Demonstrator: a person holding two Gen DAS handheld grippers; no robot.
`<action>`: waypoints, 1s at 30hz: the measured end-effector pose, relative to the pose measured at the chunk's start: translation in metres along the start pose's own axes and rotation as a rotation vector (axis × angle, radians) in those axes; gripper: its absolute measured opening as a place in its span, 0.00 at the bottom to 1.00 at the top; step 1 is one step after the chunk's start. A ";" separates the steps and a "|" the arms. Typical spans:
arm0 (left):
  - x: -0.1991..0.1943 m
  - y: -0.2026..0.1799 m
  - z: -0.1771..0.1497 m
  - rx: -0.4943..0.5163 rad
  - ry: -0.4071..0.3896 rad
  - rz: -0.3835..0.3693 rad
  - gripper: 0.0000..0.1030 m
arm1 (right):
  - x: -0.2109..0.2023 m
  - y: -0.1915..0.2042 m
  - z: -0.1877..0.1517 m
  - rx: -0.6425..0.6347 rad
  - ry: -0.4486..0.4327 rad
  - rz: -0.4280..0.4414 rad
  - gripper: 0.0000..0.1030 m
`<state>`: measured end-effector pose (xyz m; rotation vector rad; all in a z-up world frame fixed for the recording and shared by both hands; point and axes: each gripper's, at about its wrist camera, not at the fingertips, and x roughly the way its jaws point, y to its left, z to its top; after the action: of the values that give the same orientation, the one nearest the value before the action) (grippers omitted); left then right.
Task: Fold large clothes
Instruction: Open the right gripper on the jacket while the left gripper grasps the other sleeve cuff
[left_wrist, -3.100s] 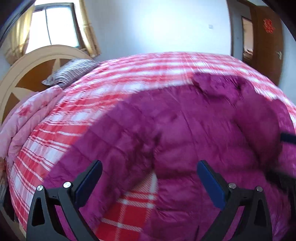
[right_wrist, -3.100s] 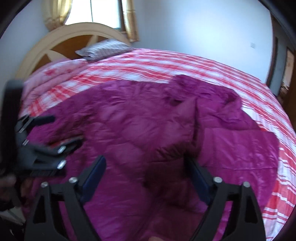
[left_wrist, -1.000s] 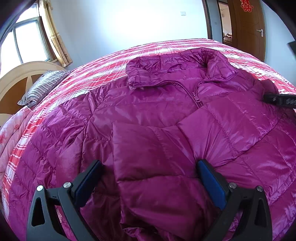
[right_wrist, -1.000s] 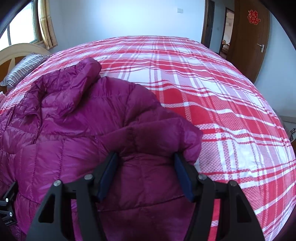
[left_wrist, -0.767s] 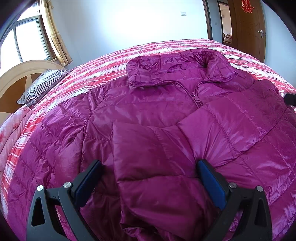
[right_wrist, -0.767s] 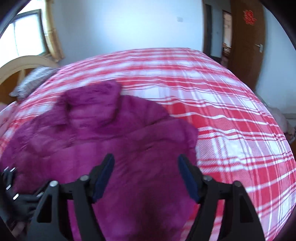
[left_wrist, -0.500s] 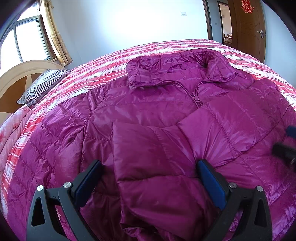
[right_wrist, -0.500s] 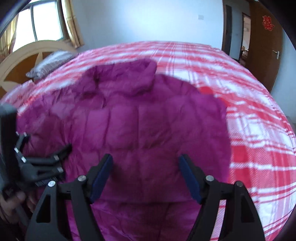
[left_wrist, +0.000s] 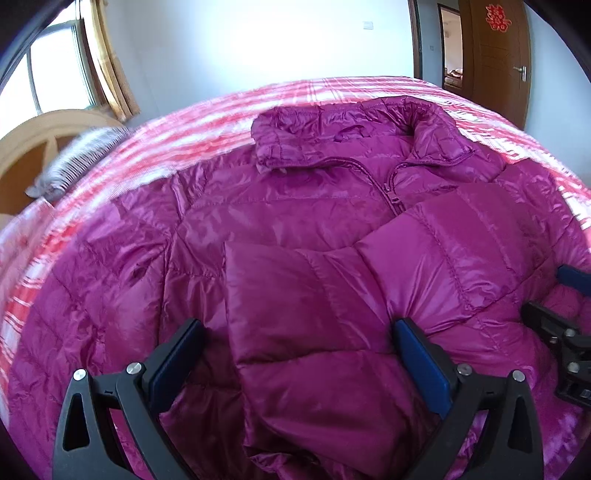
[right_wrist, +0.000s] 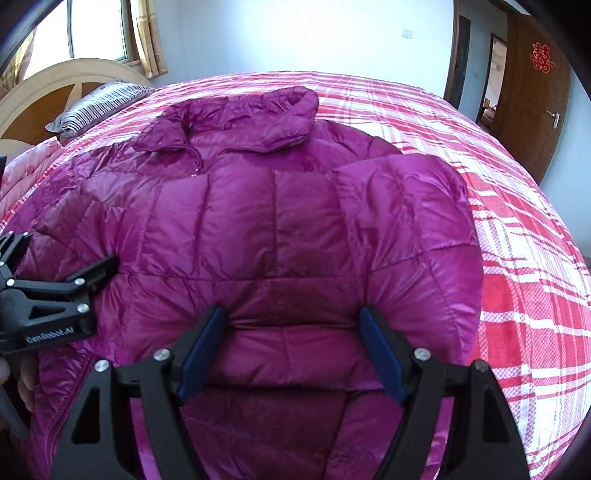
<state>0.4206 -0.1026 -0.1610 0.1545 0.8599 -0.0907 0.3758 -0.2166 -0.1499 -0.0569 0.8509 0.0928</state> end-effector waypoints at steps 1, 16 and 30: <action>-0.004 0.006 -0.001 -0.017 0.009 -0.023 0.99 | 0.000 0.000 0.000 0.000 0.000 0.001 0.77; -0.151 0.215 -0.128 -0.121 -0.097 0.335 0.99 | 0.001 0.004 -0.001 -0.020 0.000 -0.020 0.77; -0.138 0.270 -0.189 -0.373 -0.036 0.276 0.99 | -0.001 0.004 -0.002 -0.028 -0.006 -0.032 0.77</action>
<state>0.2281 0.1981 -0.1509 -0.0791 0.7981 0.3231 0.3732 -0.2128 -0.1505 -0.0965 0.8422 0.0754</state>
